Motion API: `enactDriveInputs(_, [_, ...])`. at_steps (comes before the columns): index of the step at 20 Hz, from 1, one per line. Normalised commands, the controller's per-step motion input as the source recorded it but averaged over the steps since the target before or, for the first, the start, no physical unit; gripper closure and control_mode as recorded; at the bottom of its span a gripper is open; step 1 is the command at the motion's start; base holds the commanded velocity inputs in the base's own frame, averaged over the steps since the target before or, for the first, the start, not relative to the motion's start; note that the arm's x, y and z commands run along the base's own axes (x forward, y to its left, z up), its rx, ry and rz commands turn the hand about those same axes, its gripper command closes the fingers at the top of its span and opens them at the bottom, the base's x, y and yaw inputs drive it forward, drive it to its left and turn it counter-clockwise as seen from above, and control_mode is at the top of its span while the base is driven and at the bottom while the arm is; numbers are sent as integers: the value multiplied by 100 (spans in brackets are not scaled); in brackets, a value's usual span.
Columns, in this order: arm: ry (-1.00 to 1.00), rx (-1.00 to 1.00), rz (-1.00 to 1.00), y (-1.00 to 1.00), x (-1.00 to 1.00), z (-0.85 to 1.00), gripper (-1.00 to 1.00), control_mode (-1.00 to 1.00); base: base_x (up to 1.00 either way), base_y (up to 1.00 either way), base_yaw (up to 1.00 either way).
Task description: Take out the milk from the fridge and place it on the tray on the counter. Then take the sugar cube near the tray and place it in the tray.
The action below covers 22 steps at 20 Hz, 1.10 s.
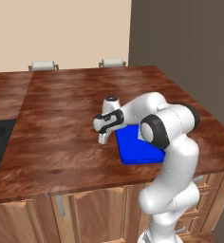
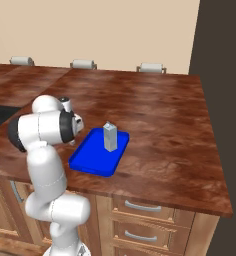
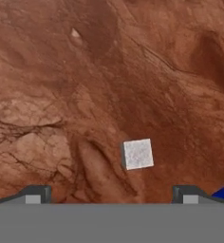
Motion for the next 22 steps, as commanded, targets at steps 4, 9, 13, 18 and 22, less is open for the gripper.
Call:
enactDriveInputs(4, [5,0,0,6,18,-24,-100,-100,0,0,0])
enactDriveInputs(9, [0,0,0,0,26,-17,-100,-100,0,0,0])
enactDriveInputs(13, [0,0,0,0,33,-17,-100,-100,0,0,0])
enactDriveInputs(18, [1,0,0,1,14,-22,-100,-100,0,0,0])
enactDriveInputs(22, [1,0,0,1,0,-20,-100,-100,0,0,0])
